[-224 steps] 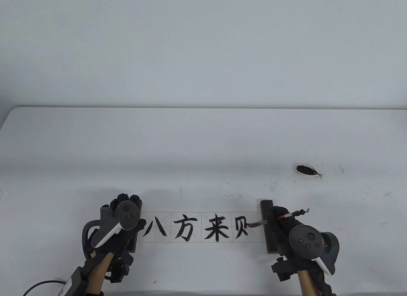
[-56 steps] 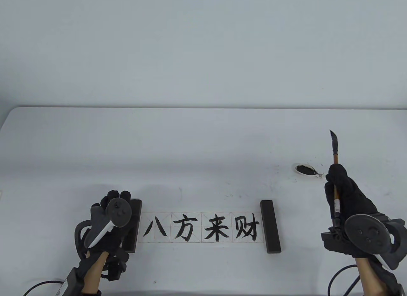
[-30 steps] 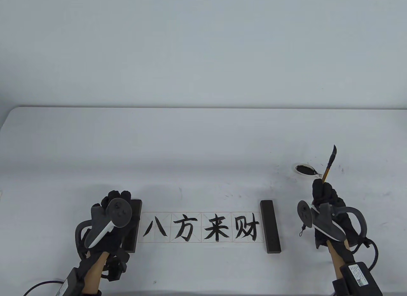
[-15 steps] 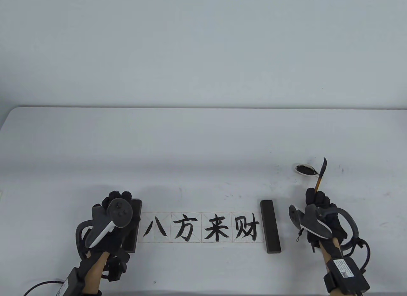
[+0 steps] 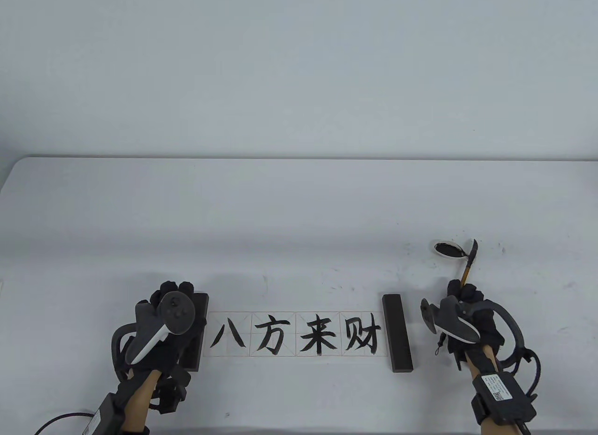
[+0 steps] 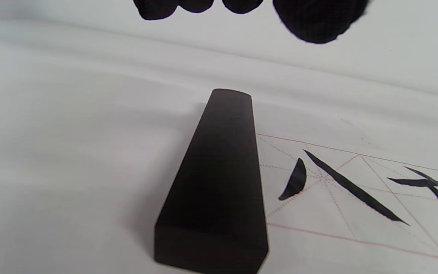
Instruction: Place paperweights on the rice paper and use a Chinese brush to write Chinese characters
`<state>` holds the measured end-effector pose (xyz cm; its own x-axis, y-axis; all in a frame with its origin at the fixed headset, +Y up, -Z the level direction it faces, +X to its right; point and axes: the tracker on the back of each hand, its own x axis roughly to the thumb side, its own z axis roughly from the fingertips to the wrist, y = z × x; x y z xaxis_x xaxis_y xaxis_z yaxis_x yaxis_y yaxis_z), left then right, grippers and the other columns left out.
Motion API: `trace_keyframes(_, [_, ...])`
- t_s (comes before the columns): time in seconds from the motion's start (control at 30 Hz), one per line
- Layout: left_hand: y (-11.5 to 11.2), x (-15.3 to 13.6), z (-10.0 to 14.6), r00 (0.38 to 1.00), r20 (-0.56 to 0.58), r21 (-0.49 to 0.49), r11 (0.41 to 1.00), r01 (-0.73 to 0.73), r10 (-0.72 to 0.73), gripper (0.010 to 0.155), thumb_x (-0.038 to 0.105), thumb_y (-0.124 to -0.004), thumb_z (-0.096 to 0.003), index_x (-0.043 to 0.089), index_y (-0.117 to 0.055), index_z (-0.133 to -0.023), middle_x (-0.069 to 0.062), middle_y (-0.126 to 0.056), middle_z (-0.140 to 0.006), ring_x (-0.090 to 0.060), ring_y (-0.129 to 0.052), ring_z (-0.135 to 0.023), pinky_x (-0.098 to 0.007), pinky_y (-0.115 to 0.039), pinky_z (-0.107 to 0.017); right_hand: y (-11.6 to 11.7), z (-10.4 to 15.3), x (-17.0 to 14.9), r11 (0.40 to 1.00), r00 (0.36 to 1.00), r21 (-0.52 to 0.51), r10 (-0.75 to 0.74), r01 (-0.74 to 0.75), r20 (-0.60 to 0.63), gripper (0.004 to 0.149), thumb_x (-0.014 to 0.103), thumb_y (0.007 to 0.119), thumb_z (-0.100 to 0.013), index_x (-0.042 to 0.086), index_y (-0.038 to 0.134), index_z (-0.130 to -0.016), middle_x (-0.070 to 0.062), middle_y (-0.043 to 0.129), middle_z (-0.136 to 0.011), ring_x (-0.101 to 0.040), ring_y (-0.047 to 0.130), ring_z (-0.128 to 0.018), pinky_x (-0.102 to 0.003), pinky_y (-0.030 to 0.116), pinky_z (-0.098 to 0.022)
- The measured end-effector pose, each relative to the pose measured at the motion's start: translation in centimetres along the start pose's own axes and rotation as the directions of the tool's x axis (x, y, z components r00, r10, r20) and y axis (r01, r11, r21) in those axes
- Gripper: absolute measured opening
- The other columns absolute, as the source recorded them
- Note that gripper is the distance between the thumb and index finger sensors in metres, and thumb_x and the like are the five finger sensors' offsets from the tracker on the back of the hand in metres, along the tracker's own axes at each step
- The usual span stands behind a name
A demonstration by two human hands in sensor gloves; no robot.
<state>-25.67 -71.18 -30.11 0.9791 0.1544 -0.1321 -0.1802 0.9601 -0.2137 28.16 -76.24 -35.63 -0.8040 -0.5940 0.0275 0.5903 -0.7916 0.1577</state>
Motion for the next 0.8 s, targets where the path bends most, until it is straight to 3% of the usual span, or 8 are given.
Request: trace_keyframes(0.8, [-0.13, 0.16, 0.01, 1.0, 0.015, -0.013, 1.0, 0.002, -0.002, 0.083, 0.054, -0.06, -0.0516, 0.033, -0.02, -0.121, -0.009, -0.019, -0.129, -0.039, -0.031, -0.121, -0.054, -0.019, -0.086, 0.65, -0.69, 0.06, 0.998, 0.998, 0.011, -0.057, 0.057, 0.008, 0.058, 0.017, 0.064, -0.057, 0.014, 0.036, -0.108, -0.026, 0.054, -0.107, -0.038, 0.071, -0.094, -0.052, 0.068, -0.066])
